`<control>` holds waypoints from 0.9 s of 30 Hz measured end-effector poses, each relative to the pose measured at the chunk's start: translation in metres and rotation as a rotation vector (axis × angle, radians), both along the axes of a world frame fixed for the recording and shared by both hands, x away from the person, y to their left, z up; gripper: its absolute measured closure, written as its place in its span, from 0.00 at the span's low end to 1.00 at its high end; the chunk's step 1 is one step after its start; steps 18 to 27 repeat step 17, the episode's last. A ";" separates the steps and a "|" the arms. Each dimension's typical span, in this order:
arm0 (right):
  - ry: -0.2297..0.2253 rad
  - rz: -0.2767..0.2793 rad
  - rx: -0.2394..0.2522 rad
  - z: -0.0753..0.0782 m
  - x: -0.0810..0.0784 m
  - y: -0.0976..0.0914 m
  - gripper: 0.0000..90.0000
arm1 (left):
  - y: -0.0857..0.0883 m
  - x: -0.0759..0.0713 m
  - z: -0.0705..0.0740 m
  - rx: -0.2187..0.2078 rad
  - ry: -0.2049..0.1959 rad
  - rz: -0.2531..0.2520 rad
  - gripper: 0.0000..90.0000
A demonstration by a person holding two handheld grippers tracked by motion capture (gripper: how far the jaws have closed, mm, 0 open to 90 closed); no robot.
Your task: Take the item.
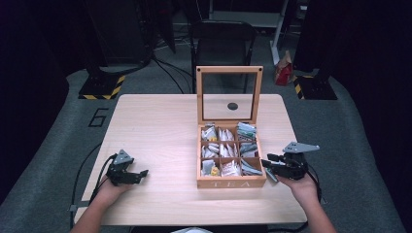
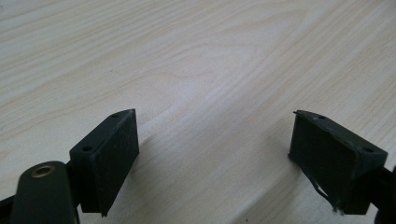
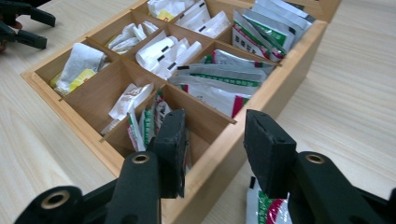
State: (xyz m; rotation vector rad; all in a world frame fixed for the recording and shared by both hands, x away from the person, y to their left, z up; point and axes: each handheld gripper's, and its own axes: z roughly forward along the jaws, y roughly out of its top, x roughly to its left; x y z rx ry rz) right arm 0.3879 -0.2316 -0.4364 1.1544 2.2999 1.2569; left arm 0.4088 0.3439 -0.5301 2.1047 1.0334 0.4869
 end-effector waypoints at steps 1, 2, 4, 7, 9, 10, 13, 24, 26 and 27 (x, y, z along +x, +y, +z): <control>0.000 0.000 0.000 0.000 0.000 0.000 0.65 | 0.000 0.000 0.000 0.000 0.000 0.000 0.17; -0.001 -0.001 0.001 0.000 0.000 0.002 0.64 | 0.000 0.000 0.000 0.000 0.000 0.000 0.17; -0.002 0.000 0.008 -0.001 -0.001 0.006 0.64 | 0.000 0.000 0.000 0.000 0.000 0.000 0.17; -0.006 -0.004 0.014 -0.002 -0.002 0.008 0.63 | 0.000 0.000 0.000 0.000 0.000 0.000 0.17; -0.018 -0.003 0.006 -0.003 -0.004 0.011 0.61 | 0.000 0.000 0.000 0.000 0.000 0.000 0.17; -0.016 -0.005 0.004 -0.003 -0.004 0.011 0.61 | 0.000 0.000 0.000 0.000 0.000 0.000 0.17; -0.023 -0.003 0.007 -0.005 -0.006 0.014 0.61 | 0.000 0.000 0.000 0.000 0.000 0.000 0.17; -0.025 0.010 -0.002 -0.008 -0.008 0.017 0.59 | 0.000 0.000 0.000 0.000 0.000 0.000 0.17; -0.025 0.010 -0.002 -0.008 -0.008 0.017 0.59 | 0.000 0.000 0.000 0.000 0.000 0.000 0.17; -0.025 0.010 -0.002 -0.008 -0.008 0.017 0.59 | 0.000 0.000 0.000 0.000 0.000 0.000 0.17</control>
